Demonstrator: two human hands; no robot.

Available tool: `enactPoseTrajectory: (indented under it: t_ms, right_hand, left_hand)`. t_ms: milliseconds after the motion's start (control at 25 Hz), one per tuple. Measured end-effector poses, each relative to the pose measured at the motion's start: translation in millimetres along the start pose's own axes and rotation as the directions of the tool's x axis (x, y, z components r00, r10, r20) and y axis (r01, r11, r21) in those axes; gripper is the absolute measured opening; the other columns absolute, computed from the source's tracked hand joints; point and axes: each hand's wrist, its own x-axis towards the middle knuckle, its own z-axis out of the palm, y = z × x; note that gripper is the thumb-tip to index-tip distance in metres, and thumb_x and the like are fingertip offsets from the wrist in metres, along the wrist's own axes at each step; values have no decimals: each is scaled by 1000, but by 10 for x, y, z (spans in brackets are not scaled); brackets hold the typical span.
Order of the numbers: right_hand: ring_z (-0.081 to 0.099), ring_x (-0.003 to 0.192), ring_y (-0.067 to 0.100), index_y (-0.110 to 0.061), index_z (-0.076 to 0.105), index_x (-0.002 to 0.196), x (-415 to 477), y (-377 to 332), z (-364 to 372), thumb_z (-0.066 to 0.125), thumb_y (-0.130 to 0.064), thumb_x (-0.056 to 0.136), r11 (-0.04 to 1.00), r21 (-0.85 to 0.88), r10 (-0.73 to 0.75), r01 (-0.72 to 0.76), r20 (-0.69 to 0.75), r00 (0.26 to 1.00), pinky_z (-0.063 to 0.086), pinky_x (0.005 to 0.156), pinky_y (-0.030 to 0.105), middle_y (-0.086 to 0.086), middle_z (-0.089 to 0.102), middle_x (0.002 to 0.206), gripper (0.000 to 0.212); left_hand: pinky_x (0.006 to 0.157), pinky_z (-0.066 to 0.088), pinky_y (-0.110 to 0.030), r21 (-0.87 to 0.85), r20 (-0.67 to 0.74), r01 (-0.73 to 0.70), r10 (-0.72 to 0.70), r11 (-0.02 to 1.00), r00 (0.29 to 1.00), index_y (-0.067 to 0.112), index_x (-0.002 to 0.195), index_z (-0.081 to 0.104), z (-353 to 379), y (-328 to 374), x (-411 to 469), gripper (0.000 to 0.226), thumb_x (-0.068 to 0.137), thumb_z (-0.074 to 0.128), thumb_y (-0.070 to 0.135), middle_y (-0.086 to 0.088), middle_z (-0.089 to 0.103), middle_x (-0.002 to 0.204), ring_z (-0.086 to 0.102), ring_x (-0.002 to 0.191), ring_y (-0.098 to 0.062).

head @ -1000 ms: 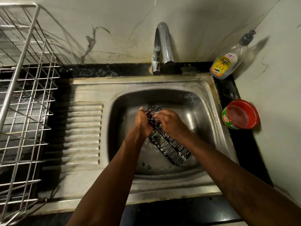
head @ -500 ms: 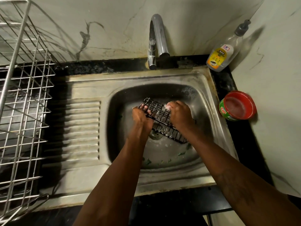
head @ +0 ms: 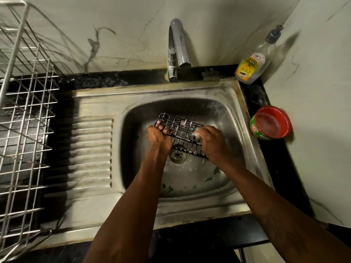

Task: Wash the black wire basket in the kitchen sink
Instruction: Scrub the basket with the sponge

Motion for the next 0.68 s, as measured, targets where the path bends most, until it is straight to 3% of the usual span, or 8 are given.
enactPoseTrajectory:
  t_ms: [120,160,280,320,360,480,680]
  right_hand:
    - [67,87,34,-3,73,106,57,232,-182,63,9,86,924,-25,379,-381,-80,922,49,74,31,17,72,97,25]
    - [68,86,33,-4,73,106,33,242,-221,64,9,86,918,-37,390,-395,-93,916,50,75,31,16,72,96,26]
    - [69,83,29,-8,76,98,-179,165,-202,69,12,76,987,-142,73,-81,-59,996,33,75,20,11,73,93,30]
    - [68,83,29,-9,76,97,-212,186,-211,69,12,75,990,-135,43,-50,-57,997,36,74,23,11,73,92,31]
    - [68,84,31,-9,74,99,-196,222,-241,67,11,77,988,-97,117,-121,-54,992,42,73,29,11,72,93,31]
    - [62,95,34,-5,68,114,15,290,-208,60,4,88,876,-8,479,-483,-118,870,38,71,30,18,68,105,29]
    - [65,103,34,-8,63,120,398,229,-15,67,-8,86,683,100,730,-723,-101,676,53,80,36,15,67,116,34]
  left_hand:
    - [55,26,-29,-11,6,-6,6,1000,1000,18,73,46,-10,-11,14,34,98,23,14,6,34,52,25,41,-10]
    - [56,26,-29,-19,10,-6,6,1000,1000,18,73,46,-11,-17,11,34,98,23,14,6,34,52,25,41,-10]
    - [56,24,-29,-40,21,4,-3,999,1000,18,71,44,-10,-16,-2,33,96,23,12,6,34,51,24,42,-10]
    - [56,23,-29,-51,29,9,-8,999,1000,18,71,44,-8,-15,-15,32,95,23,12,6,34,50,24,42,-10]
    - [56,23,-29,-62,37,16,-14,998,999,18,72,43,-16,-16,-27,31,94,23,11,6,33,50,23,43,-11]
    - [57,30,-26,-101,74,14,-6,995,997,18,69,42,-103,-16,-81,30,92,23,11,5,28,49,21,42,-12]
    - [59,34,-27,-180,147,7,20,984,989,15,66,49,-387,-101,-158,23,83,34,16,3,26,48,22,43,-15]
